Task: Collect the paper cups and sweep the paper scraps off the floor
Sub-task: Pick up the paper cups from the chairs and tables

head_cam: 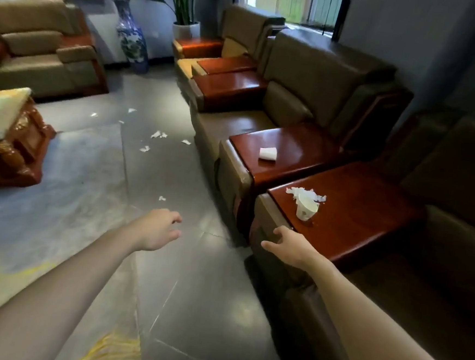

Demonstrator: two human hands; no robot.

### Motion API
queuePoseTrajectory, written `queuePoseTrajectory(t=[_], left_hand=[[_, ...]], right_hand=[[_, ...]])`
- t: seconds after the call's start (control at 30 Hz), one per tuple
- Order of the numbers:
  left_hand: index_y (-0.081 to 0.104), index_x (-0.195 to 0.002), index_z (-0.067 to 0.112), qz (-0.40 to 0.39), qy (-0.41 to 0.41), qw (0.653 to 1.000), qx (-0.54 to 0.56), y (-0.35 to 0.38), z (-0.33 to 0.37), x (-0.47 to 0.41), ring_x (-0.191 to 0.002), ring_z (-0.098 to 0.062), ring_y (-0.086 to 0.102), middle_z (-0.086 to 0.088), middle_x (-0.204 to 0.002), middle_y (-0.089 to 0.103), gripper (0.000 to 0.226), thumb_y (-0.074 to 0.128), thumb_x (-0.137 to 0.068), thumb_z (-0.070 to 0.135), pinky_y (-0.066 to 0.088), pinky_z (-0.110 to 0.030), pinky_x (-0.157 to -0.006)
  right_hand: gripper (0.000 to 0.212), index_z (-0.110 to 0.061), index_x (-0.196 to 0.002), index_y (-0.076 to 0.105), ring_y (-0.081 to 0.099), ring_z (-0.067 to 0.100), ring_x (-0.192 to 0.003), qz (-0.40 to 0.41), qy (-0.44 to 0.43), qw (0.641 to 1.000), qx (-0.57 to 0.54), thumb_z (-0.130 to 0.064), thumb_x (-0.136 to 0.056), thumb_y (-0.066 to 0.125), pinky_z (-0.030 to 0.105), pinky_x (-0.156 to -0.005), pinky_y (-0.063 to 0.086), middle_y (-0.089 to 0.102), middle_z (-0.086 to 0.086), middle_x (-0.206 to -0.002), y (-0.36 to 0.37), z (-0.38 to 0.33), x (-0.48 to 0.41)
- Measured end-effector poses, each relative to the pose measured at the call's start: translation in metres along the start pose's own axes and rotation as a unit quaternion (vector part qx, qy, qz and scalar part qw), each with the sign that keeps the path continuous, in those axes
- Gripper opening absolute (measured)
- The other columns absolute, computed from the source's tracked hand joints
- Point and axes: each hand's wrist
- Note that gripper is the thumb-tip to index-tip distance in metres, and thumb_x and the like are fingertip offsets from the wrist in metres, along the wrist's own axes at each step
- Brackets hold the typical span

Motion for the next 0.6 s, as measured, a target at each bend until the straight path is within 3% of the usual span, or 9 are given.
queuePoseTrajectory(t=[0.17, 0.3, 0.6], left_hand=[[0.044, -0.137, 0.014, 0.013, 0.035, 0.999, 0.012, -0.043, -0.016, -0.121, -0.128, -0.026, 0.043, -0.009, -0.137, 0.047, 0.045, 0.051, -0.095, 0.03, 0.03, -0.038, -0.108], [0.045, -0.137, 0.014, -0.012, 0.097, 0.995, 0.018, -0.059, -0.001, -0.213, -0.126, -0.025, 0.045, -0.009, -0.137, 0.048, 0.046, 0.053, -0.094, 0.029, 0.033, -0.031, -0.104], [0.045, -0.137, 0.014, -0.086, 0.216, 0.972, 0.018, -0.056, 0.054, -0.377, -0.119, -0.022, 0.053, -0.007, -0.135, 0.051, 0.047, 0.056, -0.093, 0.027, 0.041, -0.03, -0.099]], right_hand=[[0.059, -0.016, -0.141, 0.037, 0.054, 0.021, -0.118, 0.047, 0.042, 0.997, -0.053, -0.042, -0.092, 0.058, 0.031, -0.095, 0.046, 0.051, 0.006, -0.135, -0.043, -0.016, -0.073], [0.065, -0.015, -0.144, 0.032, 0.051, 0.024, -0.123, 0.064, 0.092, 0.99, -0.08, -0.041, -0.091, 0.059, 0.037, -0.101, 0.042, 0.049, 0.008, -0.138, -0.072, -0.005, -0.123], [0.071, -0.017, -0.148, 0.029, 0.041, 0.028, -0.129, 0.122, 0.238, 0.961, -0.073, -0.037, -0.089, 0.064, 0.043, -0.104, 0.044, 0.038, 0.011, -0.146, -0.089, 0.048, -0.216]])
Point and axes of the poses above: each hand's wrist, its own x-axis away from the middle knuckle, its own y-axis out of the palm, z = x × y
